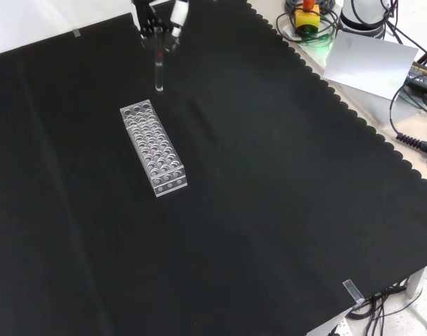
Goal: Put the test tube back in the rack.
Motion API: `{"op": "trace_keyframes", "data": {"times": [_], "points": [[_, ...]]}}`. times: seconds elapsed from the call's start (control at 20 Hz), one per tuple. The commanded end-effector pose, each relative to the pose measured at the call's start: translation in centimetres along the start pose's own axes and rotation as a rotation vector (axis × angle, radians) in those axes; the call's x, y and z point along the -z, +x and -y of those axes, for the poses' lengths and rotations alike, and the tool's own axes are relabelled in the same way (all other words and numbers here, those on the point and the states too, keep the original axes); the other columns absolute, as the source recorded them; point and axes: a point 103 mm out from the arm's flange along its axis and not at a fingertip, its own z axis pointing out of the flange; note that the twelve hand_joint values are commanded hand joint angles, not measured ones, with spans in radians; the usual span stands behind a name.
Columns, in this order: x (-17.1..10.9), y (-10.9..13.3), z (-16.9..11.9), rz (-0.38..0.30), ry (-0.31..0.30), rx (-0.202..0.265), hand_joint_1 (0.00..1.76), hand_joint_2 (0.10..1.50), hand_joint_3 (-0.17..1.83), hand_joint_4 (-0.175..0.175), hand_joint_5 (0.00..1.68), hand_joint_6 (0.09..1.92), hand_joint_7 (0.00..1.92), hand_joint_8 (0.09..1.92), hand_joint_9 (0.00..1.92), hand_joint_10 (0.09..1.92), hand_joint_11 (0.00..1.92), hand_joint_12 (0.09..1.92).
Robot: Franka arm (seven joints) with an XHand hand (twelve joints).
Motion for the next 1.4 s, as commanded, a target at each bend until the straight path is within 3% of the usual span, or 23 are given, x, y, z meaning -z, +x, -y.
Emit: {"op": "trace_keyframes", "data": {"times": [0.05,0.6,1.0,1.4], "points": [[-0.9,2.6,0.0,0.001,0.019,0.041,1.43,0.79,0.27,-0.175,1.48,0.1,1.86,0.18,1.49,0.16,1.24,0.89],[-2.2,-0.1,-0.4,0.013,0.042,0.03,1.43,0.78,0.28,-0.175,1.48,0.1,1.86,0.17,1.49,0.16,1.24,0.9],[-4.5,0.9,-1.7,0.049,0.069,0.027,1.43,0.78,0.28,-0.175,1.49,0.1,1.86,0.17,1.49,0.16,1.24,0.9],[-6.3,-0.2,-3.3,0.062,0.099,0.019,1.43,0.78,0.28,-0.175,1.49,0.1,1.86,0.17,1.49,0.16,1.24,0.9]]}}
